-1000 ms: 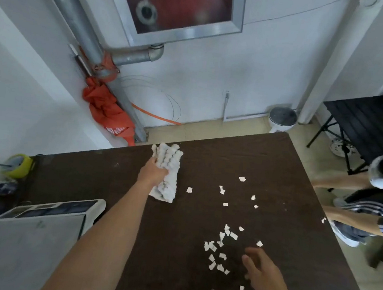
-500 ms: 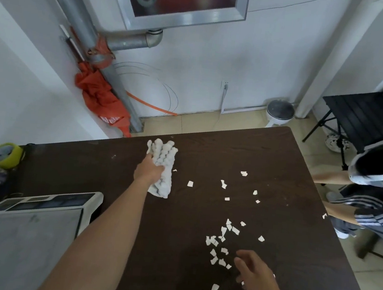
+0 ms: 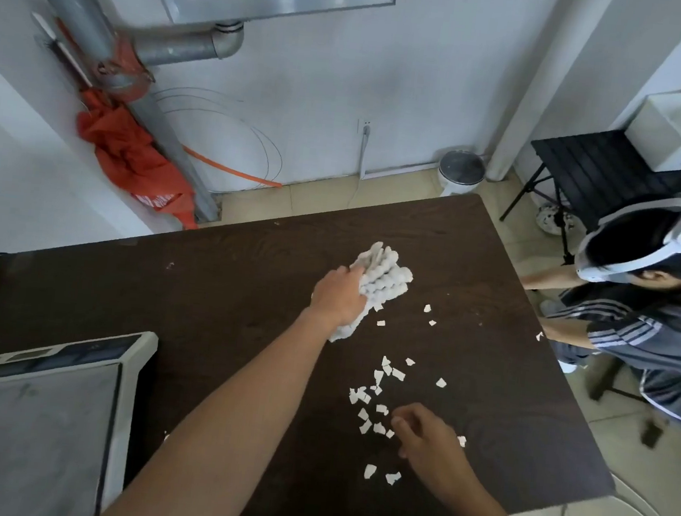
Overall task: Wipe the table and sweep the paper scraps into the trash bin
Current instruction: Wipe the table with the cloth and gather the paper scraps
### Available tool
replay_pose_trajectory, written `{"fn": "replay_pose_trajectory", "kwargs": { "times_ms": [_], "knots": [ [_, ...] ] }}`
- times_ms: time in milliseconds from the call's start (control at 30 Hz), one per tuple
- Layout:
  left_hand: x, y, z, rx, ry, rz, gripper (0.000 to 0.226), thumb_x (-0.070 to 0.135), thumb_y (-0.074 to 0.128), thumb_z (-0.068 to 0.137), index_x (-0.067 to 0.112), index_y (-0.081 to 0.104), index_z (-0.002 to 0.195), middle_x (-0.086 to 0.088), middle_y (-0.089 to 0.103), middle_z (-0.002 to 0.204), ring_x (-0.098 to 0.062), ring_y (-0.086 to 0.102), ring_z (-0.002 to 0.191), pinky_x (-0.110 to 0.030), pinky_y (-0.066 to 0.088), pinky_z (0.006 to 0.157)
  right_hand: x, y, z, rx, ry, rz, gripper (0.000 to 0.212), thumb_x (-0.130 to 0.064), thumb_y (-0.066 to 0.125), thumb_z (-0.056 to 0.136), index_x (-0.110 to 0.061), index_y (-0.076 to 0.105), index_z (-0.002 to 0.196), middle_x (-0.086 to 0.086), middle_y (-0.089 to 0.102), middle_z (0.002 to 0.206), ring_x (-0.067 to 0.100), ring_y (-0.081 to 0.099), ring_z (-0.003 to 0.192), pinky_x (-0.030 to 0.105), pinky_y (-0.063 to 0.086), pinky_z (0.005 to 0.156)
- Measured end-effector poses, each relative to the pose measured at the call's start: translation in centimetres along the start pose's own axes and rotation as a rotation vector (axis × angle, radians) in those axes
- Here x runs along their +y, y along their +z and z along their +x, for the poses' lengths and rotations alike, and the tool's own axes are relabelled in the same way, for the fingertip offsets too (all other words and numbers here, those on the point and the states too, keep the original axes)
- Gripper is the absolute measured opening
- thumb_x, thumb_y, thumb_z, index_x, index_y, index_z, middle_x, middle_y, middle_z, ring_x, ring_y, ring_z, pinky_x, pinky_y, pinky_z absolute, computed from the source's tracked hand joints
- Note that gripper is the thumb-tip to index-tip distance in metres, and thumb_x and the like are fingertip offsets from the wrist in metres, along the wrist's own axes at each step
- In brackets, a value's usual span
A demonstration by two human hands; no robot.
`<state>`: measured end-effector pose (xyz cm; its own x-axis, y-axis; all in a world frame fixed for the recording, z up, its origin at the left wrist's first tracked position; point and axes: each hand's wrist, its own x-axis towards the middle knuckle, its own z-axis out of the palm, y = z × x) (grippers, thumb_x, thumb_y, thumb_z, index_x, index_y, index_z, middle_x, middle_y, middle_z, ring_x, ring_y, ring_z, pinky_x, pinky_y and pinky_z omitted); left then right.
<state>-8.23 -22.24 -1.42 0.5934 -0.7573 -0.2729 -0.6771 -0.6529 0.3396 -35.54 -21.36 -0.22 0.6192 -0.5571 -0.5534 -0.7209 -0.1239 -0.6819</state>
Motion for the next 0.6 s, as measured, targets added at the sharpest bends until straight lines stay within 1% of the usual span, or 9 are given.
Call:
{"fn": "replay_pose_trajectory", "kwargs": {
  "times_ms": [133,267,300,400,433,467,500,533,600],
  "knots": [
    [0.6,0.6,-1.8,-0.083,0.115,0.076,0.057,0.029,0.055,0.097,0.024,0.039,0.152,-0.011,0.059,0.126,-0.030,0.057,0.116,-0.042,0.049,0.095,-0.2,0.4,-0.2,0.011,-0.006,0.022,0.009,-0.034,0.055,0.095,-0.033,0.063,0.091,-0.012,0.070,0.087,0.007,0.067,0.072,0.033,0.055,0.078],
    [0.8,1.5,-5.4,-0.158,0.254,0.082,0.060,0.027,0.054,0.095,0.030,0.037,0.153,-0.010,0.059,0.120,-0.030,0.057,0.111,-0.040,0.047,0.092,-1.0,0.6,-0.1,0.032,-0.076,-0.069,0.012,-0.034,0.052,0.095,-0.030,0.064,0.096,-0.013,0.067,0.091,0.006,0.065,0.077,0.035,0.053,0.081],
    [0.8,1.8,-6.2,-0.175,0.277,0.084,0.060,0.028,0.054,0.095,0.031,0.037,0.153,-0.009,0.059,0.119,-0.029,0.057,0.110,-0.039,0.047,0.092,-1.3,0.7,-0.1,0.064,-0.131,-0.153,0.013,-0.031,0.051,0.096,-0.028,0.063,0.099,-0.013,0.064,0.095,0.006,0.063,0.081,0.034,0.052,0.080],
    [0.7,2.0,-8.2,-0.189,0.301,0.119,0.062,0.031,0.058,0.094,0.035,0.035,0.152,-0.008,0.056,0.121,-0.028,0.055,0.113,-0.041,0.048,0.097,-2.6,0.8,0.5,0.303,-0.374,-0.436,0.026,-0.024,0.054,0.092,-0.022,0.058,0.117,-0.008,0.052,0.112,0.010,0.056,0.096,0.023,0.045,0.072],
    [0.5,1.9,-8.7,-0.182,0.307,0.139,0.067,0.031,0.060,0.092,0.035,0.033,0.152,-0.007,0.054,0.122,-0.027,0.053,0.114,-0.042,0.046,0.099,-3.0,0.7,0.9,0.351,-0.445,-0.496,0.037,-0.023,0.057,0.088,-0.019,0.054,0.124,-0.005,0.050,0.120,0.012,0.053,0.105,0.023,0.046,0.077],
    [0.4,1.7,-9.3,-0.166,0.310,0.152,0.072,0.032,0.064,0.089,0.036,0.031,0.153,-0.006,0.052,0.122,-0.025,0.051,0.113,-0.041,0.044,0.101,-3.4,0.7,1.5,0.367,-0.495,-0.549,0.050,-0.022,0.061,0.084,-0.016,0.049,0.133,-0.001,0.048,0.131,0.015,0.050,0.117,0.026,0.047,0.087],
    [0.1,1.6,-9.9,-0.141,0.303,0.152,0.077,0.032,0.068,0.085,0.035,0.031,0.152,-0.005,0.050,0.122,-0.023,0.050,0.112,-0.039,0.041,0.103,-3.5,0.6,2.3,0.354,-0.527,-0.602,0.064,-0.021,0.063,0.081,-0.014,0.041,0.141,0.002,0.043,0.142,0.019,0.044,0.130,0.032,0.044,0.101],
    [-0.1,1.5,-10.5,-0.110,0.290,0.138,0.080,0.032,0.071,0.082,0.035,0.032,0.151,-0.004,0.050,0.121,-0.022,0.050,0.112,-0.038,0.039,0.106,-3.7,0.5,3.2,0.332,-0.551,-0.664,0.076,-0.021,0.065,0.079,-0.011,0.033,0.148,0.006,0.036,0.153,0.023,0.035,0.141,0.037,0.037,0.112],
    [-0.6,1.5,-11.4,-0.054,0.245,0.094,0.075,0.030,0.072,0.081,0.029,0.037,0.147,-0.002,0.053,0.124,-0.021,0.052,0.117,-0.039,0.036,0.112,-4.0,0.4,5.0,0.293,-0.600,-0.827,0.087,-0.021,0.064,0.082,-0.010,0.018,0.155,0.009,0.014,0.164,0.025,0.014,0.151,0.042,0.019,0.121]
  ]
}}
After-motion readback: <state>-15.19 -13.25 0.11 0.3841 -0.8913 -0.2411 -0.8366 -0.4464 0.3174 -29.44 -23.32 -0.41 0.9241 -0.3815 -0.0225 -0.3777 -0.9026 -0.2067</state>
